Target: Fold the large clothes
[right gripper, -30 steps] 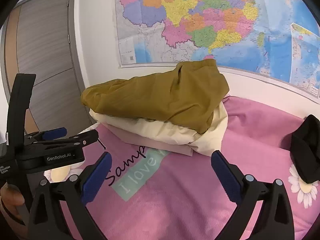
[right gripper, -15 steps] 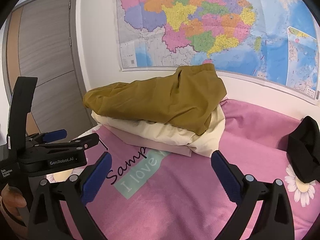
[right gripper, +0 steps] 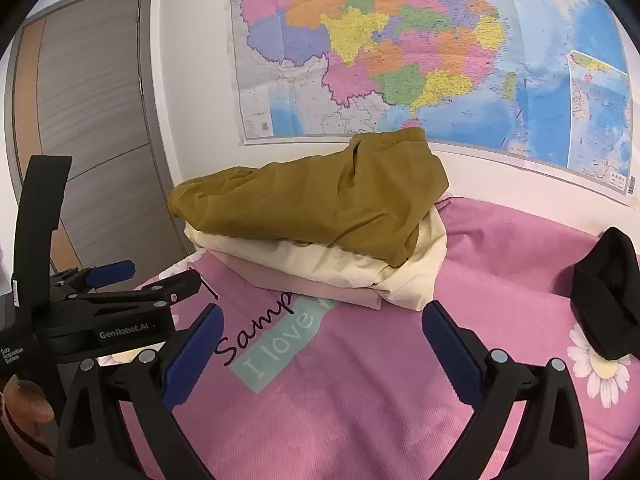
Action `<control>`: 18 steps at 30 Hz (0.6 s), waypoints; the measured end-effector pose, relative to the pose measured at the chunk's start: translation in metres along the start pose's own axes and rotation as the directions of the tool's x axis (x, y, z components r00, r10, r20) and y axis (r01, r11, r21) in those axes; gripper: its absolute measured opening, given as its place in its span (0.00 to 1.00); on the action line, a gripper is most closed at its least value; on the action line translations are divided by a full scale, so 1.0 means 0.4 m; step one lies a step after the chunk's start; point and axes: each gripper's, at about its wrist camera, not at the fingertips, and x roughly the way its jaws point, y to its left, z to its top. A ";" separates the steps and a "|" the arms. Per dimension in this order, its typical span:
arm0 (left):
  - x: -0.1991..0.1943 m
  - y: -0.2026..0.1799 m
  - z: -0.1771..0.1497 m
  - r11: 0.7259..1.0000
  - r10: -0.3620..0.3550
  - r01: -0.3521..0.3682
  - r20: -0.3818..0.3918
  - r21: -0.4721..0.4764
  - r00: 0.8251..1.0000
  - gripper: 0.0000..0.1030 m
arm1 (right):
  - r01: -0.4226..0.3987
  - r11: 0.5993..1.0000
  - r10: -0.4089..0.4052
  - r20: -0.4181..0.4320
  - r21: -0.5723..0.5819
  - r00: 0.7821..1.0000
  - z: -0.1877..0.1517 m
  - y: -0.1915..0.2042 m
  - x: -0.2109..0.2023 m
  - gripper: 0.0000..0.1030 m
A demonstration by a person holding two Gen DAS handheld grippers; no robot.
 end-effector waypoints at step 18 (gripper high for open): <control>-0.004 -0.008 -0.002 1.000 -0.001 0.001 -0.005 0.006 1.000 0.95 | -0.008 1.000 0.008 0.007 0.008 1.000 -0.001 -0.009 -0.011 0.94</control>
